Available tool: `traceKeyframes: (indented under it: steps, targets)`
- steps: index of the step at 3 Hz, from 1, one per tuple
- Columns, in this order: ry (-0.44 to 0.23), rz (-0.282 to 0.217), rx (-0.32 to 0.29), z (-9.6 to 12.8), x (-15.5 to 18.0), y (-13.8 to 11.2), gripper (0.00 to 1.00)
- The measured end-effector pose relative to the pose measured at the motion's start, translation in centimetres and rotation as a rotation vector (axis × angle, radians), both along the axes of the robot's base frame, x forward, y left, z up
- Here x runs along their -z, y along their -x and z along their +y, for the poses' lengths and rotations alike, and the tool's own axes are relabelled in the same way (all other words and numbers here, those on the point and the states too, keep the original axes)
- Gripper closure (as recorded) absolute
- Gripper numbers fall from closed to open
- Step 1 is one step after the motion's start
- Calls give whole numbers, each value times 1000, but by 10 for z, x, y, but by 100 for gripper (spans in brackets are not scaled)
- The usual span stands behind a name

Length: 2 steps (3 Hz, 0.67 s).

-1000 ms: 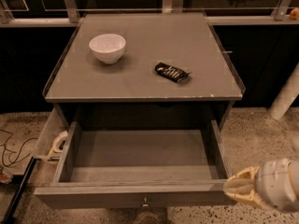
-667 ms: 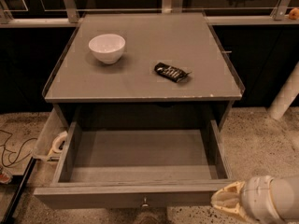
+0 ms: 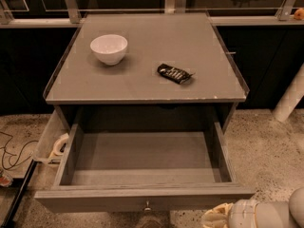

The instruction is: Close top drawer

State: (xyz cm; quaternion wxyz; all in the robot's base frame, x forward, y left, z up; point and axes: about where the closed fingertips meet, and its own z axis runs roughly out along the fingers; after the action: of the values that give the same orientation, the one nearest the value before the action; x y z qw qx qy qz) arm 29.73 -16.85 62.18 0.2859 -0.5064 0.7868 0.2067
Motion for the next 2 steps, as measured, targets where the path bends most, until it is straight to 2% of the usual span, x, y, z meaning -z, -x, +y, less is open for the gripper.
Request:
traceKeyframes:
  steps: [1, 2]
  targets:
    - [6, -44, -21, 15, 5, -8, 100]
    - [8, -49, -22, 16, 4, -10, 81]
